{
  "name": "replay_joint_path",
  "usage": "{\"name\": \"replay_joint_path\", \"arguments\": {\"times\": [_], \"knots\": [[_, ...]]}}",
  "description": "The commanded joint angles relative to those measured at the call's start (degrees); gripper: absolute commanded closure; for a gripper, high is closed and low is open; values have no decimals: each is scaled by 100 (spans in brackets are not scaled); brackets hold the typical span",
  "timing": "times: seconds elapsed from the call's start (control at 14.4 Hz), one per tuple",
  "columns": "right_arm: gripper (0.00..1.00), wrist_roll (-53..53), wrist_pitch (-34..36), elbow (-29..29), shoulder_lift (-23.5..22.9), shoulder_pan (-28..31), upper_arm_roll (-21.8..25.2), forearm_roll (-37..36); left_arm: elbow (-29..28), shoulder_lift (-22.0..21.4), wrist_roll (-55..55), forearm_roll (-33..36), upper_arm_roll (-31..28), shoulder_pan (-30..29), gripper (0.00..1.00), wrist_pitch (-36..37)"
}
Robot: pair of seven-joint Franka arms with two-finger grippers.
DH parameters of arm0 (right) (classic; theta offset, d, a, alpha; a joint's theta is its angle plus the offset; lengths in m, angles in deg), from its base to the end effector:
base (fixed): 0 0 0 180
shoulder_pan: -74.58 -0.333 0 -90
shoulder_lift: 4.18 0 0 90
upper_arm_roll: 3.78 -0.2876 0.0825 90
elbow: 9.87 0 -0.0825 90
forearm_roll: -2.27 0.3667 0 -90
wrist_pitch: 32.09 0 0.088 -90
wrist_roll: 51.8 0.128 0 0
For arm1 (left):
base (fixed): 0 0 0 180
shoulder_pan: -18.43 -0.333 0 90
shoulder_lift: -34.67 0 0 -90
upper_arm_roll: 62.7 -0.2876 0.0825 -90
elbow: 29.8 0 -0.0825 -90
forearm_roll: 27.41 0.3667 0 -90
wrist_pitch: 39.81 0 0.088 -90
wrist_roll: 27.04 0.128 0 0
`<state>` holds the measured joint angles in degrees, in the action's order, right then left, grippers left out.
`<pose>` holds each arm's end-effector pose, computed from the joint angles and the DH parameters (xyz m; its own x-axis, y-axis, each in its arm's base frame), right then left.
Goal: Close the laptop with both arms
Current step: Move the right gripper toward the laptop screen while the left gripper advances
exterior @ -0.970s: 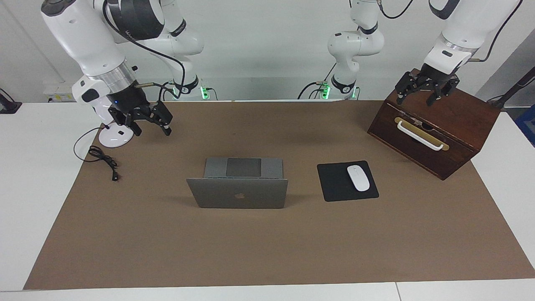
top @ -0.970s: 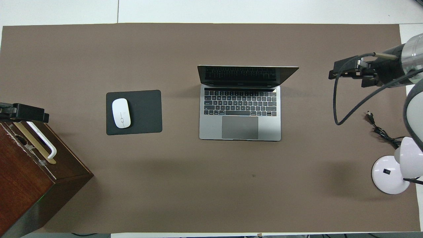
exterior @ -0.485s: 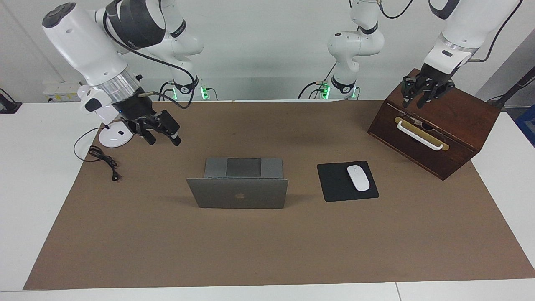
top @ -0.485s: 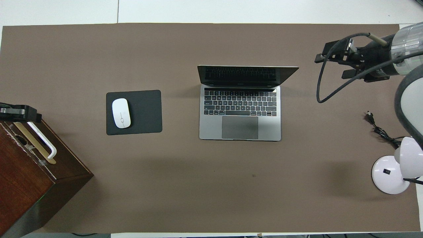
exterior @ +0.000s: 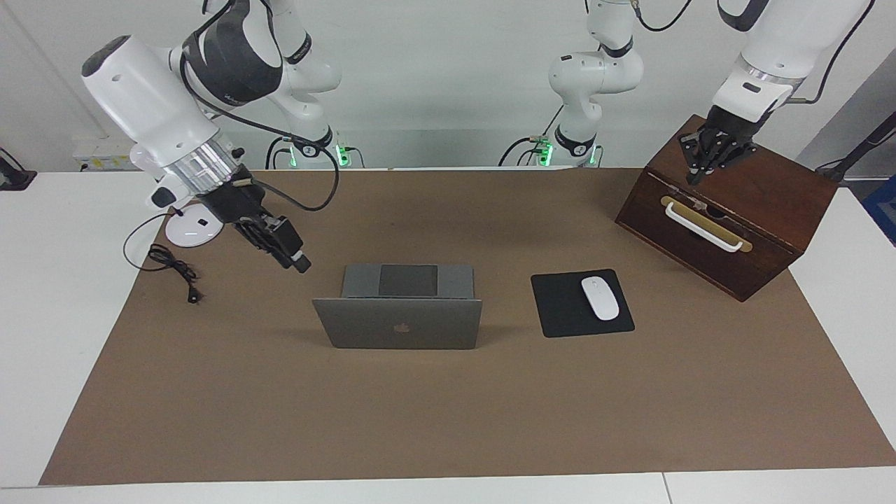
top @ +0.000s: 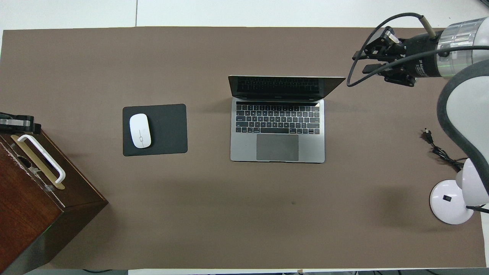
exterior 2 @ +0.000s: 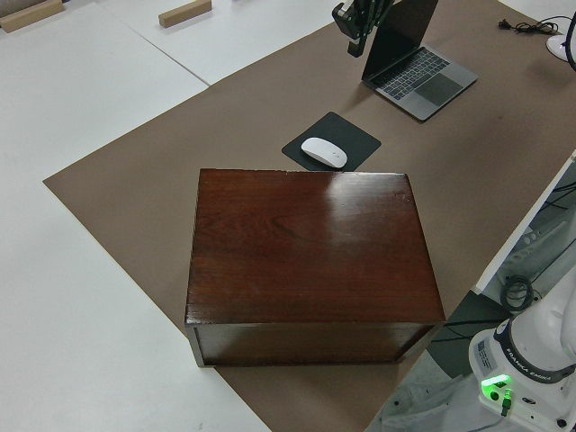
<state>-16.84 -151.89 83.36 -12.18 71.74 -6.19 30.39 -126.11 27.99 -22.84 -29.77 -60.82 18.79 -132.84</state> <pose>0.6178 0.0872 0.5306 0.7755 -0.6290 -0.0550 -0.5559 -0.6388 -0.5319 0.5095 -0.0259 0.5906 0.9920 -0.1099 0.0618 -0.1121 -0.9932 0.0329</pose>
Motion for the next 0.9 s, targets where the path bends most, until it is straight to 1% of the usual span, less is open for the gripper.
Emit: {"name": "replay_joint_path", "arguments": {"times": [0.0,0.14,0.21,0.28,0.35,0.42,0.48,0.55,0.69,0.83], "knots": [[100,678,-534,-15,-166,-191,-57,175,-90,-17,19,-98,6,-10,100,-224],[100,697,-640,-94,-281,-191,-180,184,-168,-17,212,-107,24,52,100,-460],[100,705,-737,-94,-325,-208,-181,184,-343,-78,221,-220,41,61,100,-618],[100,792,-877,-103,-404,-269,-181,193,-615,-166,213,-517,41,61,100,-890],[100,967,-1009,-155,-587,-305,-181,184,-939,-315,204,-685,59,61,100,-1301],[100,1126,-1097,-365,-798,-305,-181,176,-1334,-464,204,-731,76,148,100,-1775],[100,1214,-1098,-602,-1017,-323,-198,167,-1712,-631,195,-809,68,331,100,-2232],[100,1241,-1115,-683,-1141,-331,-268,167,-2099,-781,186,-871,68,429,100,-2690],[100,1259,-1133,-736,-1326,-332,-295,158,-2680,-1009,177,-959,76,762,100,-3447],[100,1442,-1430,-798,-1467,-323,-417,184,-3269,-1194,177,-968,76,1166,100,-4237]]}}
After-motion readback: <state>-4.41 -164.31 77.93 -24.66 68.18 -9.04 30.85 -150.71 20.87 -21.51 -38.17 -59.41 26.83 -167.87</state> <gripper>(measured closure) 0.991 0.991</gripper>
